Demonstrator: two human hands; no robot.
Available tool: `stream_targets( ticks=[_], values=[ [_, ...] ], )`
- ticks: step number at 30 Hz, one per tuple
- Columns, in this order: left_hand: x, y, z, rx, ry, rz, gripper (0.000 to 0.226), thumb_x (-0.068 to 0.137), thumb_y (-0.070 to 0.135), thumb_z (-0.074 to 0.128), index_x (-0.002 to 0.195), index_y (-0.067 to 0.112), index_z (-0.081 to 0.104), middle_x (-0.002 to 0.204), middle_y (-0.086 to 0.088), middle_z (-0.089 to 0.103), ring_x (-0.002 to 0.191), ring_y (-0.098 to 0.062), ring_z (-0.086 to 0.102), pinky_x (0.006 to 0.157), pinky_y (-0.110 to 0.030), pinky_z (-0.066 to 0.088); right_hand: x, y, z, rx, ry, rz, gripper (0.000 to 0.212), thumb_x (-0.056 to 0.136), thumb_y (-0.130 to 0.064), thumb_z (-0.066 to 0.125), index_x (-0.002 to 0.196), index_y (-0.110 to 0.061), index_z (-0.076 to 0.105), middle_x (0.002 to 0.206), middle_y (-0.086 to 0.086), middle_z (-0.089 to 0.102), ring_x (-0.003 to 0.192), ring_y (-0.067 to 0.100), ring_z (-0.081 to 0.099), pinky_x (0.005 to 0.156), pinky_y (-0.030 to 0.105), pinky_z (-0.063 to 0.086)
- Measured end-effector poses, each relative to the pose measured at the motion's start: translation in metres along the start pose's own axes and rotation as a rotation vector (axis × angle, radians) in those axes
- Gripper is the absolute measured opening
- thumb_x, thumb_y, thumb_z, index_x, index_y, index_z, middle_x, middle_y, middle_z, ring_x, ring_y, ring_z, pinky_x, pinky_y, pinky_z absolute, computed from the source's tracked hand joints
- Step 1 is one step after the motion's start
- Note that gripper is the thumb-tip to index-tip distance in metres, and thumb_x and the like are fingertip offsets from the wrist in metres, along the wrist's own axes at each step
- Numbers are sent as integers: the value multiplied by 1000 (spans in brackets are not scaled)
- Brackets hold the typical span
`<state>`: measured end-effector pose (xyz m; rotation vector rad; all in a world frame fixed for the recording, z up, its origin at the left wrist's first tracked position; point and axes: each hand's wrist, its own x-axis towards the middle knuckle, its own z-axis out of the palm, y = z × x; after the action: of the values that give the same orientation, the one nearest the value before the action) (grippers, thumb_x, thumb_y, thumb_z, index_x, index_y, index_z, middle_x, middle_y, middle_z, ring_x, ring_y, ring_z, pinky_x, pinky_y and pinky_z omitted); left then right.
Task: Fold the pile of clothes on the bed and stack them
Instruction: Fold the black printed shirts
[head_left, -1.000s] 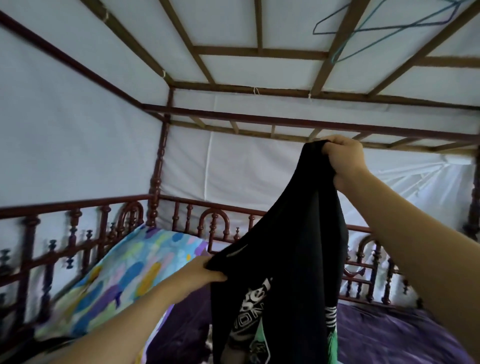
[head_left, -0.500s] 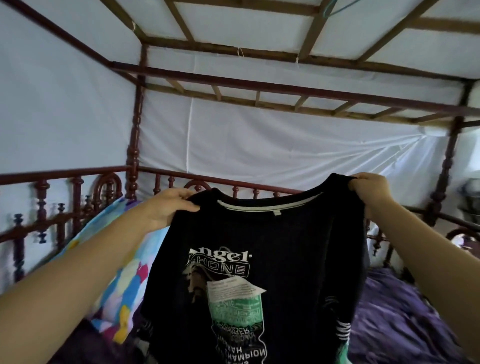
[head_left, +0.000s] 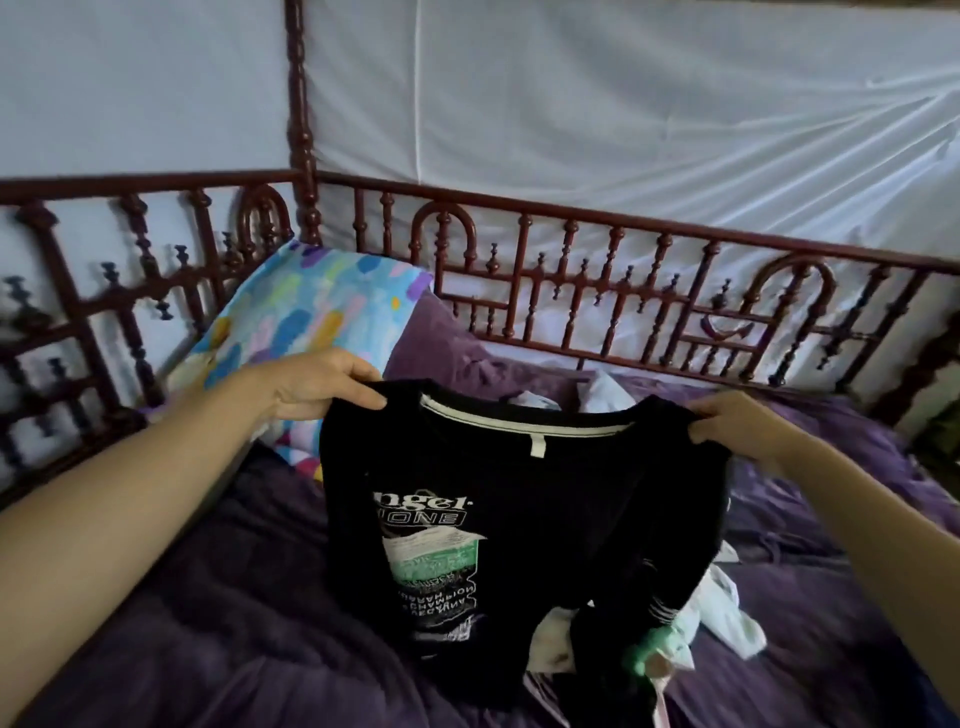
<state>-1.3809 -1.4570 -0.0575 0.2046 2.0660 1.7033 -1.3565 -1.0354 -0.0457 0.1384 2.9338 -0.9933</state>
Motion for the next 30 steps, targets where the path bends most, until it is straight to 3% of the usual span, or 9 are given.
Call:
stream_targets(
  ticks=[4,8,12,18,20,23,25,28,30],
  values=[
    [0,-83,9,-86,15,-147,27,48,13,89,66,3,71,65,-9,66,52,-12,65,52,-17,52,-15,47,66,-184,-255,84,12,58,-18,60,58,-8,53,55,-2,44,52,6,43,48,14,33],
    [5,-157,31,203,29,-241,15,81,-2,66,71,9,65,71,-5,60,63,-11,57,57,-16,44,-28,100,129,-249,-443,182,29,76,0,58,56,-18,50,58,-3,44,54,5,41,49,10,33],
    [7,-195,54,494,-78,-315,15,86,12,65,73,18,62,68,8,56,64,-2,49,58,-9,37,-41,125,164,-321,-564,261,25,73,-12,58,54,-26,51,61,-7,42,65,10,45,51,12,30],
    [36,-193,55,877,-238,-329,16,88,10,60,73,15,56,69,8,48,67,-4,45,59,-13,32,-32,120,157,-559,-938,274,13,86,-2,48,88,-15,50,71,5,51,47,11,57,40,18,39],
    [65,-152,46,892,-49,-149,13,87,2,59,76,8,60,64,7,48,71,-13,49,57,-23,30,8,106,136,-487,-784,297,5,87,-8,52,91,-8,56,74,9,55,64,19,66,51,23,47],
    [120,-68,30,718,609,141,12,91,6,53,95,2,64,83,-17,62,91,-29,57,71,-32,35,70,57,88,-99,171,150,19,85,-9,54,96,-12,68,88,9,64,100,29,60,78,29,45],
    [149,-14,26,593,975,250,26,94,18,48,115,8,60,116,-19,60,113,-34,51,88,-37,39,96,21,56,310,671,80,37,88,-6,52,124,-9,55,125,14,55,120,27,49,93,26,37],
    [179,12,37,528,1096,224,53,96,34,43,145,17,29,149,-13,32,136,-32,28,105,-36,26,120,-1,61,437,535,-92,78,88,-11,59,149,-20,12,154,11,10,141,24,22,112,29,23],
    [191,-22,53,504,978,92,72,93,37,49,150,17,10,155,-17,13,141,-34,15,111,-40,19,128,24,102,415,387,-17,84,84,-15,61,150,-25,9,154,12,8,139,29,25,114,43,26]
  ],
)
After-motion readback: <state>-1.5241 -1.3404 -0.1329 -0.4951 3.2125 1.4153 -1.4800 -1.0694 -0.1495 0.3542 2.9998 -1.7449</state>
